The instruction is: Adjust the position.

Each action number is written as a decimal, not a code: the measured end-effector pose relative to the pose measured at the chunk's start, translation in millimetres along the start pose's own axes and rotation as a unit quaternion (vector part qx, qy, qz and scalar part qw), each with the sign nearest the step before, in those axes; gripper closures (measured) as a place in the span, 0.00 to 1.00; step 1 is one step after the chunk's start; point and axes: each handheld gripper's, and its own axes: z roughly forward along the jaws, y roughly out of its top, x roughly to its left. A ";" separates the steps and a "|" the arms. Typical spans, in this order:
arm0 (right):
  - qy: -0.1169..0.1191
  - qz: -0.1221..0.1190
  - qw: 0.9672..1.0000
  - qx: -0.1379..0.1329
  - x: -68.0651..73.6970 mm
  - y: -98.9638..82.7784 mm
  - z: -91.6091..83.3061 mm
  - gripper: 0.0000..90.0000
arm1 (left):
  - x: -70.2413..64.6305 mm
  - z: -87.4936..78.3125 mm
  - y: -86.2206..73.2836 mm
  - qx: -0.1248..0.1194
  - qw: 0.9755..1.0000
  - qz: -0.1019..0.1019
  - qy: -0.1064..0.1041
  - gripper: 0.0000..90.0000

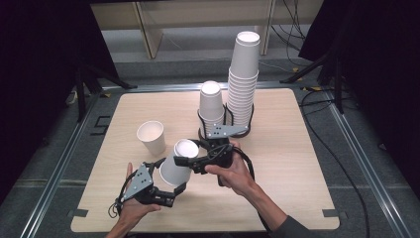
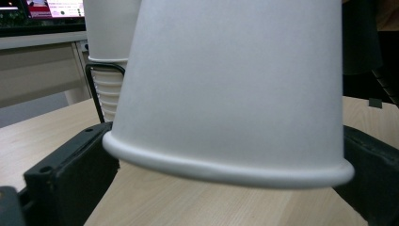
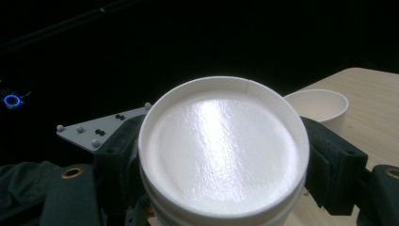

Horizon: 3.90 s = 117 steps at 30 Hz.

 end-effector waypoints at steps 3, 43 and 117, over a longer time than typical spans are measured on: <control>0.008 0.004 1.000 -0.009 -1.1 -1.8 2.7 0.28 | -0.9 -0.6 0.3 0.003 1.000 0.004 -0.001 0.00; -0.005 -0.054 0.988 0.143 -12.8 -0.7 -13.6 0.18 | -3.8 -8.0 3.7 0.116 0.991 0.058 -0.042 0.10; 0.028 -0.105 0.971 0.211 -13.8 -1.8 -22.8 0.17 | 8.9 -19.2 9.8 0.060 0.993 0.012 -0.104 0.11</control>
